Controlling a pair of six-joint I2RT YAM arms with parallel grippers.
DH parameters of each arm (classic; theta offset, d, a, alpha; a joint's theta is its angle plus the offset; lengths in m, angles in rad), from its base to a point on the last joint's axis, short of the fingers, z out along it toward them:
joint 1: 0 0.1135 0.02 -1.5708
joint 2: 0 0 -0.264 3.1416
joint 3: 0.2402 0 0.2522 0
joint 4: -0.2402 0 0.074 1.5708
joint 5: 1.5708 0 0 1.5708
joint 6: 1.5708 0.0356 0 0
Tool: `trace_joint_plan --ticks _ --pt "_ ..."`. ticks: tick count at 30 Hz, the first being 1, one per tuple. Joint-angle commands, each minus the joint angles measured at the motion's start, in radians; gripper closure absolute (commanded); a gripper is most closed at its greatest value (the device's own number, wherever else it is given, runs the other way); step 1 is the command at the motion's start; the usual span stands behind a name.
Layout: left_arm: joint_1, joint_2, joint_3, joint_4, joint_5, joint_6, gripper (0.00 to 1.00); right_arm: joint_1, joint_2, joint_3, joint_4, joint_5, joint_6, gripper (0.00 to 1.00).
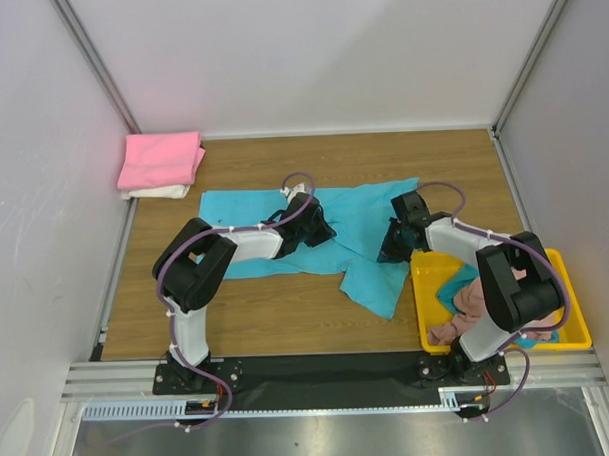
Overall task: Fold and stack the t-shirts
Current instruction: Fold the tshirt
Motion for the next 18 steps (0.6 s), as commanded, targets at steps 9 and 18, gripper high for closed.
trace_joint_plan --ticks 9,18 --pt "-0.005 -0.055 0.045 0.005 0.036 -0.002 1.0 0.006 -0.112 0.033 -0.068 0.021 -0.002 1.0" --pt "-0.013 -0.098 -0.002 0.018 0.055 -0.036 1.0 -0.011 -0.176 0.05 -0.14 0.046 -0.025 1.0"
